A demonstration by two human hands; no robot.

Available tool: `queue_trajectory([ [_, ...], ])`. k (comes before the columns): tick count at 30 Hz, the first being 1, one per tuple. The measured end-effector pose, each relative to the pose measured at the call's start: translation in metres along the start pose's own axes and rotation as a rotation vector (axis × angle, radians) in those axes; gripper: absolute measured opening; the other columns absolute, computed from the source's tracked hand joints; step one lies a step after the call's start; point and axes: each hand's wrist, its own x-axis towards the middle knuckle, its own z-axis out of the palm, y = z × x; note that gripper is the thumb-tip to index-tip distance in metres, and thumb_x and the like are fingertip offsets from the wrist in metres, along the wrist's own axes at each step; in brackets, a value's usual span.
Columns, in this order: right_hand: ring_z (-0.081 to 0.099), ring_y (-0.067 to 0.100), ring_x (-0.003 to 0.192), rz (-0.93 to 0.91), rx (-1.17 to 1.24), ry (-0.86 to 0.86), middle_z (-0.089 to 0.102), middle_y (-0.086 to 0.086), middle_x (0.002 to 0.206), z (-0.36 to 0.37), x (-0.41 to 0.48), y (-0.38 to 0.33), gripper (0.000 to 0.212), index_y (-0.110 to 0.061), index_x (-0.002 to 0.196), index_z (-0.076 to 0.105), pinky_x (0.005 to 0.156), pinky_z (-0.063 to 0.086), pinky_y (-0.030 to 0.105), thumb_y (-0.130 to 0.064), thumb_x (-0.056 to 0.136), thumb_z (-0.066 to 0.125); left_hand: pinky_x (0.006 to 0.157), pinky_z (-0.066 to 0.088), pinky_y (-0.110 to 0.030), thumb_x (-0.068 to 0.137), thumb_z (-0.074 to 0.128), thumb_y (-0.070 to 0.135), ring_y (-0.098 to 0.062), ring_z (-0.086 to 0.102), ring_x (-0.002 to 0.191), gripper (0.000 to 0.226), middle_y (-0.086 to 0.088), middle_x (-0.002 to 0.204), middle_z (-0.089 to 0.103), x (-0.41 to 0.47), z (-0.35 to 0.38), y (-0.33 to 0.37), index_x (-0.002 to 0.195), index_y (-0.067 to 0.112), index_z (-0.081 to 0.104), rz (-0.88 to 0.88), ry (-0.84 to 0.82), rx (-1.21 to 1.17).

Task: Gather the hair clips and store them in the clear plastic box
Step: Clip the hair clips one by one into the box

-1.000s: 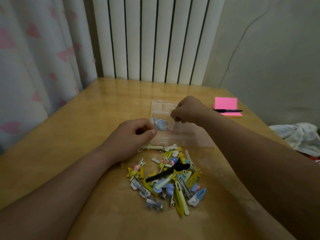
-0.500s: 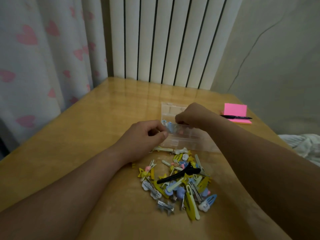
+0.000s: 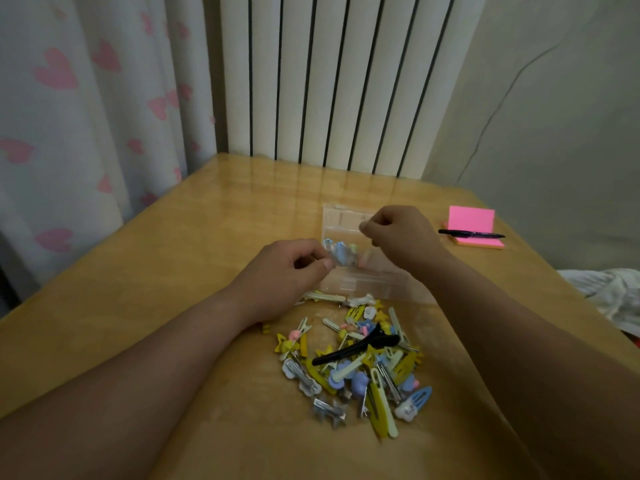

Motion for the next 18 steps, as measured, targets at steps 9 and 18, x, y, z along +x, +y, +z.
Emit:
queue_trajectory([
  [9, 0.063, 0.0, 0.081, -0.368, 0.019, 0.04, 0.069, -0.015, 0.085, -0.021, -0.061, -0.018, 0.003, -0.028, 0.094, 0.073, 0.066, 0.042, 0.018, -0.028, 0.097, 0.072, 0.083, 0.057, -0.04, 0.108, 0.056, 0.028, -0.014, 0.071, 0.083, 0.022, 0.002, 0.085, 0.076, 0.0, -0.003, 0.004, 0.112, 0.026, 0.077, -0.096, 0.055, -0.038],
  [18, 0.058, -0.001, 0.105, -0.742, -0.236, -0.642, 0.066, -0.019, 0.115, 0.005, -0.102, -0.054, 0.023, -0.037, 0.12, 0.077, 0.09, 0.049, 0.023, -0.033, 0.098, 0.071, 0.076, 0.05, -0.017, 0.11, 0.051, 0.02, -0.013, 0.062, 0.081, 0.03, -0.005, 0.09, 0.074, 0.003, -0.008, 0.007, 0.114, 0.014, 0.08, -0.158, 0.031, -0.187],
])
